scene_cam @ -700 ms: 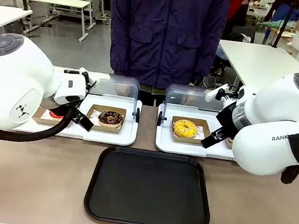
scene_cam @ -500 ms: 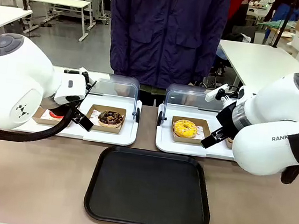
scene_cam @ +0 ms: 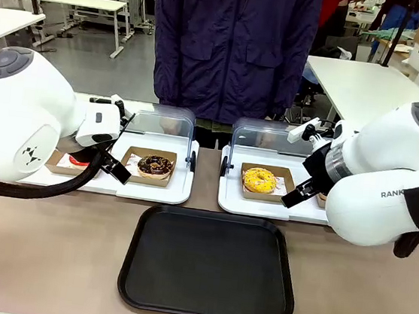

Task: Move the second donut from the left to the tray.
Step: Pick up the Paper togo box containing the Donut indicated by the person and place it on the Handle tray.

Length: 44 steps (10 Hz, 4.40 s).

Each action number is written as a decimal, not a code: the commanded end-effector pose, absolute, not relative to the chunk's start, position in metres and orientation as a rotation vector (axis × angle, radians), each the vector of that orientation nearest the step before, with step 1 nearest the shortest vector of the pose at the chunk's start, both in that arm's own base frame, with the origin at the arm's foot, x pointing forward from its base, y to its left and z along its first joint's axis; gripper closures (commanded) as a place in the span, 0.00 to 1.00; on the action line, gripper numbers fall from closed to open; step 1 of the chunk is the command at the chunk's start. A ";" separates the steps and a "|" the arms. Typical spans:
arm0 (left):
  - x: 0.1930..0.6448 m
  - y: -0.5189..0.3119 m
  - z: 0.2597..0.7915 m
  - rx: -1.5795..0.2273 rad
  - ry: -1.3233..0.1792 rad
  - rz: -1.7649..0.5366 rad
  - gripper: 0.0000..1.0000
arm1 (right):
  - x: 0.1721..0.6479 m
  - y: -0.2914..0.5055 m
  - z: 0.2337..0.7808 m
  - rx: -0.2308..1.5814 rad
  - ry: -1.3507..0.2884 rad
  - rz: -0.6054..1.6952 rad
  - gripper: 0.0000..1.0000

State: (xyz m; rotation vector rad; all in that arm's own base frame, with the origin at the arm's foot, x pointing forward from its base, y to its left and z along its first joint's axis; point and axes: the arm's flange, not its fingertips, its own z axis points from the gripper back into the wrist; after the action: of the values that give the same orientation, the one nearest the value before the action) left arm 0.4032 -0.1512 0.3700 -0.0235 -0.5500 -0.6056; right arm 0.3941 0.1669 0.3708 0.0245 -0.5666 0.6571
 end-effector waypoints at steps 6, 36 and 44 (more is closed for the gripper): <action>0.434 -0.133 0.440 -0.118 -0.550 -0.631 0.00 | 0.420 0.137 0.459 0.102 -0.634 0.635 0.00; 0.431 0.137 0.533 -0.718 -0.800 -1.005 0.00 | 0.365 -0.177 0.521 0.686 -0.967 0.746 0.00; 0.431 0.137 0.533 -0.718 -0.800 -1.005 0.00 | 0.365 -0.177 0.521 0.686 -0.967 0.746 0.00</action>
State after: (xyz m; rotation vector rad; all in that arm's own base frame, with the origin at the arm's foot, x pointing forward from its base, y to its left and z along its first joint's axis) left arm 0.4315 0.1375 0.5310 -0.7057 -0.7854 -0.9981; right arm 0.3612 -0.1767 0.5198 0.6834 -0.9290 0.7283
